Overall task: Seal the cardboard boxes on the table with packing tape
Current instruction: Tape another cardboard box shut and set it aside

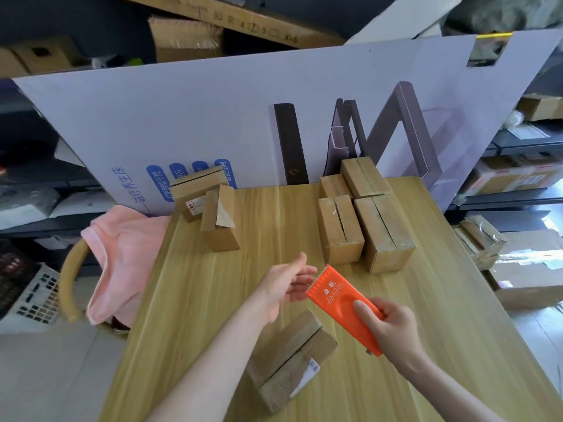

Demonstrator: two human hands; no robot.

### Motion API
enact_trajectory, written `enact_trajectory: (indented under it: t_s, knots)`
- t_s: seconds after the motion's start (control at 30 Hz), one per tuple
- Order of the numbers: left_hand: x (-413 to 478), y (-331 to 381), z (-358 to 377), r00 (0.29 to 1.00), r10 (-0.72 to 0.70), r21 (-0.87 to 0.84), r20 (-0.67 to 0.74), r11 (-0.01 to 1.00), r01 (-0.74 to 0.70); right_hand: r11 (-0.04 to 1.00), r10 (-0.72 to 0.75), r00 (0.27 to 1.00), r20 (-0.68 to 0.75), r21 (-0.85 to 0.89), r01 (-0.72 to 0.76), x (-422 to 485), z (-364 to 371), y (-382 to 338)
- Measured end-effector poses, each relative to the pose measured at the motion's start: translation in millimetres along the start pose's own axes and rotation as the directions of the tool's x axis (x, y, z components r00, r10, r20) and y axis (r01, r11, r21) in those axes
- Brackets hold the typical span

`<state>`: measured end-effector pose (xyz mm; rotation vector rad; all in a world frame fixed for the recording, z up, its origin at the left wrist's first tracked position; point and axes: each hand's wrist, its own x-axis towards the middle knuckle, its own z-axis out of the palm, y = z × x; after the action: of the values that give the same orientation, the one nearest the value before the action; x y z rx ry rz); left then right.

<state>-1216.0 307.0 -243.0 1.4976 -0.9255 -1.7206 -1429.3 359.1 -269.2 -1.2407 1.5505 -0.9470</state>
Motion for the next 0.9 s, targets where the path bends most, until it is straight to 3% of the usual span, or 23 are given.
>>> enact_trajectory:
  t_s: [0.23, 0.4, 0.63, 0.77, 0.9]
  knots:
    - [-3, -1, -3, 0.999, 0.011, 0.008, 0.042, 1.000, -0.011, 0.995, -0.052, 0.998, 0.034, -0.088, 0.055, 1, 2, 0]
    - [-4, -3, -3, 0.999, -0.032, -0.025, 0.031, 0.999, 0.033, 0.999, -0.019, 0.998, 0.067, -0.028, 0.021, 1, 3, -3]
    - [0, -2, -14, 0.989, -0.123, -0.210, 0.085, 0.968, 0.139, 0.999, 0.002, 0.999, 0.052, 0.033, -0.003, 1, 2, -8]
    - [-2, 0, -16, 0.991, -0.111, -0.101, 0.079, 0.988, 0.119, 1.000, -0.020, 0.999, 0.042, -0.019, 0.020, 0, 3, -6]
    - [8, -6, -13, 0.994, -0.050, 0.049, -0.095, 0.997, 0.055, 0.990, -0.064, 0.997, 0.033, -0.120, 0.067, 0, 8, -5]
